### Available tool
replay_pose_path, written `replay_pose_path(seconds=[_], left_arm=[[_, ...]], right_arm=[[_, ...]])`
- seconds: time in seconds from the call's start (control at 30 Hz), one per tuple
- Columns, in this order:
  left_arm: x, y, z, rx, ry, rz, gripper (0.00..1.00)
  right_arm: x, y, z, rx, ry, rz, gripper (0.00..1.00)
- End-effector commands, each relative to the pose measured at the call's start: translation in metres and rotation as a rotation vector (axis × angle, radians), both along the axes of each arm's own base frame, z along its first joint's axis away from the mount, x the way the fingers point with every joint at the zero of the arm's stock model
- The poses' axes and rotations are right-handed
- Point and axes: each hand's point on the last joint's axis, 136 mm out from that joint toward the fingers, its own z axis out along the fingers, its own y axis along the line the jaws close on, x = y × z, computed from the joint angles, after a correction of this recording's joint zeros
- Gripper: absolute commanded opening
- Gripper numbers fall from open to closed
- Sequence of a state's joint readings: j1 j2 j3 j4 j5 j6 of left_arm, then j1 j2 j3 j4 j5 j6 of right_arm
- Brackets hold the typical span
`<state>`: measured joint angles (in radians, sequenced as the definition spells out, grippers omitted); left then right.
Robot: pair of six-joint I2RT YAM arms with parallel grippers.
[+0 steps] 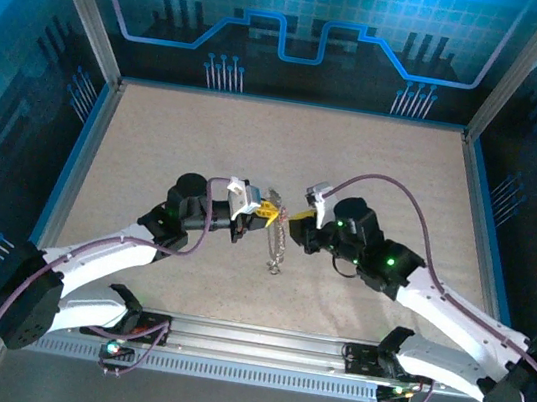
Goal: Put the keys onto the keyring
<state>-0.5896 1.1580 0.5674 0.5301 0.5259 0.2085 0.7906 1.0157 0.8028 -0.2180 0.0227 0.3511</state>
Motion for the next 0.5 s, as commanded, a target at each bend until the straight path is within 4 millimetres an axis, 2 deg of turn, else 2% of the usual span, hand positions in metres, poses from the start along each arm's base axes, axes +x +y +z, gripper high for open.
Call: replay_pose_path(seconds=[0.0, 0.17, 0.47], left_arm=[[-0.008, -0.003, 0.026, -0.062, -0.088, -0.043, 0.00], [-0.010, -0.005, 0.025, -0.072, -0.079, -0.059, 0.00], [-0.026, -0.008, 0.035, -0.128, -0.101, -0.148, 0.00]], right_arm=[[-0.011, -0.010, 0.004, -0.006, -0.003, 0.074, 0.25], [-0.014, -0.018, 0.019, -0.026, -0.085, 0.145, 0.31], [-0.035, 0.002, 0.039, -0.132, -0.428, 0.479, 0.33]])
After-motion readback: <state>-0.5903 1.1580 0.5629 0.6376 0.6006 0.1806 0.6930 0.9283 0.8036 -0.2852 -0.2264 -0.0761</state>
